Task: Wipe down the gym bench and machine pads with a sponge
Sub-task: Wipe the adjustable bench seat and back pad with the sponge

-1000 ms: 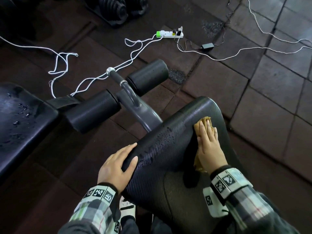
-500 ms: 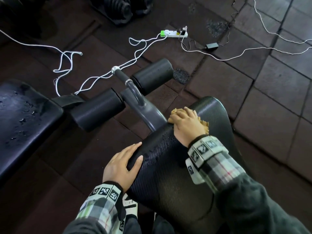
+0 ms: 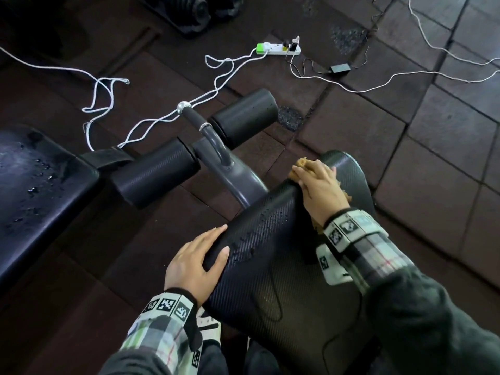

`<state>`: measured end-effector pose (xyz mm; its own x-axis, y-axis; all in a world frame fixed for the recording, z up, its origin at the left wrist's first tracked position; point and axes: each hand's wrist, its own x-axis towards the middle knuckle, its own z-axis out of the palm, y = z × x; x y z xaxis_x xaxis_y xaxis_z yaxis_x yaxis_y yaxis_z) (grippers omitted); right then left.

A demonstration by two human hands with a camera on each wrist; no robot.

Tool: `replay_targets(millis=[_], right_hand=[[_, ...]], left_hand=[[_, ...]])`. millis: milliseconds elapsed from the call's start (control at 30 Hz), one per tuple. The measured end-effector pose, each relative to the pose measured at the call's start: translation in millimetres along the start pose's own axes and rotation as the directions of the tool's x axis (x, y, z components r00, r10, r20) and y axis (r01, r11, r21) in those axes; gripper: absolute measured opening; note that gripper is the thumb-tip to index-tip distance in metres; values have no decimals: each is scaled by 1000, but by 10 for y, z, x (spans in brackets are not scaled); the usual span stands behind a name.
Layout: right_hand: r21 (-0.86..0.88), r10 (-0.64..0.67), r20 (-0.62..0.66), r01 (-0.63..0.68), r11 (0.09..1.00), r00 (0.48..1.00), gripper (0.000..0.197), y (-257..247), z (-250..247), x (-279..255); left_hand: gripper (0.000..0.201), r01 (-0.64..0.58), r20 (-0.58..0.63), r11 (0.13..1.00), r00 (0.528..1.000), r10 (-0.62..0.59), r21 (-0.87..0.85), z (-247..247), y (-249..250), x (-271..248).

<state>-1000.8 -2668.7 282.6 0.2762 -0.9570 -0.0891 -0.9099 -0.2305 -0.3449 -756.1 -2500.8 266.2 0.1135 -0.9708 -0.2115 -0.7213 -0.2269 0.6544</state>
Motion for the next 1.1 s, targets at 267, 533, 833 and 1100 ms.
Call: replay_targets(millis=[267, 533, 833, 1100], right_hand=[[103, -147, 174, 130, 986, 974, 43, -354, -41, -381], [-10, 23, 17, -23, 1000, 1000, 39, 56, -115, -115], [-24, -238, 200, 247, 969, 951, 37, -624, 171, -282], [-20, -326, 44, 327, 945, 944, 61, -175, 86, -855]], left_hand=[[54, 4, 14, 1000, 1000, -4, 5, 10, -11, 0], [55, 8, 32, 1000, 999, -8, -4, 22, -40, -3], [54, 5, 12, 1000, 1000, -5, -5, 30, -37, -4], [54, 9, 8, 1000, 1000, -9, -1, 29, -32, -6]])
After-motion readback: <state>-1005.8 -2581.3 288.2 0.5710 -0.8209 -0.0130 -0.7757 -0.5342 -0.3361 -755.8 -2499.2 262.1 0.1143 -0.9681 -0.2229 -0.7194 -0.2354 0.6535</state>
